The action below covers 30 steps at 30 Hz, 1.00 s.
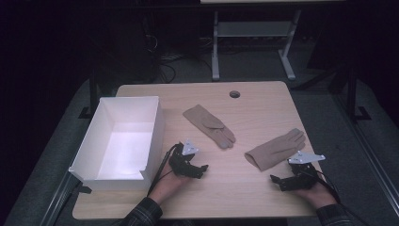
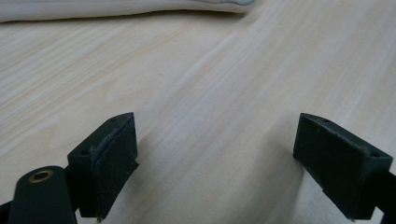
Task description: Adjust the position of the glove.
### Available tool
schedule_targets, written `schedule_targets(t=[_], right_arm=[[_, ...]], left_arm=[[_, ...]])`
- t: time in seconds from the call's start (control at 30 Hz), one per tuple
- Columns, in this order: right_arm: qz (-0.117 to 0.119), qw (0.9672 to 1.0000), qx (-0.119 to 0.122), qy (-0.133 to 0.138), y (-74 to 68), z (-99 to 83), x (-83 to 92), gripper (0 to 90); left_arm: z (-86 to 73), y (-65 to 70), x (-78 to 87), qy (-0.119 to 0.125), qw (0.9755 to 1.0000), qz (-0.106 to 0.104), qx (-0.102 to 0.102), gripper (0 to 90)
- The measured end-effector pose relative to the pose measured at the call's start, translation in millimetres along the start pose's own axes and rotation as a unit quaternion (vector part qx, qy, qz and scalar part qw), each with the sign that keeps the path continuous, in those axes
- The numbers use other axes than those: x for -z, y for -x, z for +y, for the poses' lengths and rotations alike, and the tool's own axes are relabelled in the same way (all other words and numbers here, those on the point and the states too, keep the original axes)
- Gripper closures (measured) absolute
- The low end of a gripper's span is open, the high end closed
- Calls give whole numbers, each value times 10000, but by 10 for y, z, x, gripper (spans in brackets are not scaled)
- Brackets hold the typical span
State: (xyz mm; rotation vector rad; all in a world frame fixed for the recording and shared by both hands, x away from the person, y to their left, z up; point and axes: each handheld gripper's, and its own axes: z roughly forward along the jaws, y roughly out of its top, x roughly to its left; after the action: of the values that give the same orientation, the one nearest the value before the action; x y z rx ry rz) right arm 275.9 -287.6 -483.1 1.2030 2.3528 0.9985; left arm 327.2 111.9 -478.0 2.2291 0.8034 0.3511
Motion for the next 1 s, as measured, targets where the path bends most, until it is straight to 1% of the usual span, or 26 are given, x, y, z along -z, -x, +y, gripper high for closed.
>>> schedule_targets(t=[0.03, 0.07, 0.1, 0.17, 0.2, 0.23, 0.27, 0.3, 0.33, 0.37, 0.4, 0.43, 0.47, 0.5, 0.53, 0.6, 0.63, 0.67, 0.7, 0.73, 0.8, 0.9, 1.0], right_arm=[[10, 10000, 8, -3, 2, 0, 1, 32], [10, 10000, 8, -3, 2, 0, 1, 32], [21, 10000, 14, -8, 4, 1, 1, 32], [56, 10000, 47, -50, 2, 9, 5, 33], [76, 9999, 53, -113, -2, 18, 13, 40], [111, 9997, 21, -212, 1, 41, 33, 82], [111, 9997, 21, -212, 1, 41, 33, 82], [146, 9995, -14, -273, 9, 59, 50, 113], [129, 9996, -24, -244, 17, 78, 77, 140], [156, 9997, -83, -163, 28, 114, 116, 207], [177, 9997, -114, -128, 30, 126, 132, 250], [177, 9997, -114, -128, 30, 126, 132, 250], [294, 9993, -186, -113, 49, 172, 153, 335], [294, 9993, -186, -113, 49, 172, 153, 335], [324, 9992, -220, -105, 56, 197, 151, 381], [339, 9992, -214, -67, 65, 265, 146, 483], [329, 9992, -204, 15, 70, 323, 139, 578], [329, 9992, -204, 15, 70, 323, 139, 578], [333, 9991, -245, 92, 74, 383, 132, 678], [346, 9991, -220, 124, 79, 405, 123, 721], [374, 9989, -255, 130, 79, 445, 100, 800], [456, 9986, -234, 131, 92, 515, 35, 896], [550, 9981, -203, 191, 95, 593, -58, 900]], left_arm=[[-12, 13, 12, -5, 9999, -119, -76, 128], [-12, 13, 12, -5, 9999, -119, -76, 128], [-20, 20, 21, 0, 9996, -227, -186, 128], [-25, 23, 28, -6, 9994, -264, -203, 129], [-28, 22, 30, 1, 9994, -283, -210, 129], [-36, 13, 41, -12, 9991, -323, -280, 129], [-36, 13, 41, -12, 9991, -323, -280, 129], [-41, 10, 43, 4, 9989, -357, -295, 129], [-41, 10, 45, 0, 9989, -356, -300, 129], [-41, 11, 44, 3, 9989, -353, -299, 129], [-42, 11, 44, 7, 9989, -351, -300, 129], [-42, 11, 44, 7, 9989, -351, -300, 129], [-42, 11, 44, 7, 9989, -351, -302, 129], [-42, 11, 43, 7, 9989, -350, -302, 129], [-42, 11, 43, 8, 9989, -350, -303, 129], [-42, 10, 44, 4, 9989, -351, -304, 129], [-41, 10, 44, 4, 9989, -353, -302, 129], [-42, 10, 44, 6, 9989, -354, -301, 129], [-42, 10, 44, 5, 9989, -352, -303, 129], [-41, 9, 44, 8, 9989, -349, -312, 129], [-42, 9, 44, 11, 9989, -349, -309, 129], [-42, 11, 44, 6, 9989, -351, -299, 129], [-43, 14, 41, 26, 9990, -355, -269, 129]])
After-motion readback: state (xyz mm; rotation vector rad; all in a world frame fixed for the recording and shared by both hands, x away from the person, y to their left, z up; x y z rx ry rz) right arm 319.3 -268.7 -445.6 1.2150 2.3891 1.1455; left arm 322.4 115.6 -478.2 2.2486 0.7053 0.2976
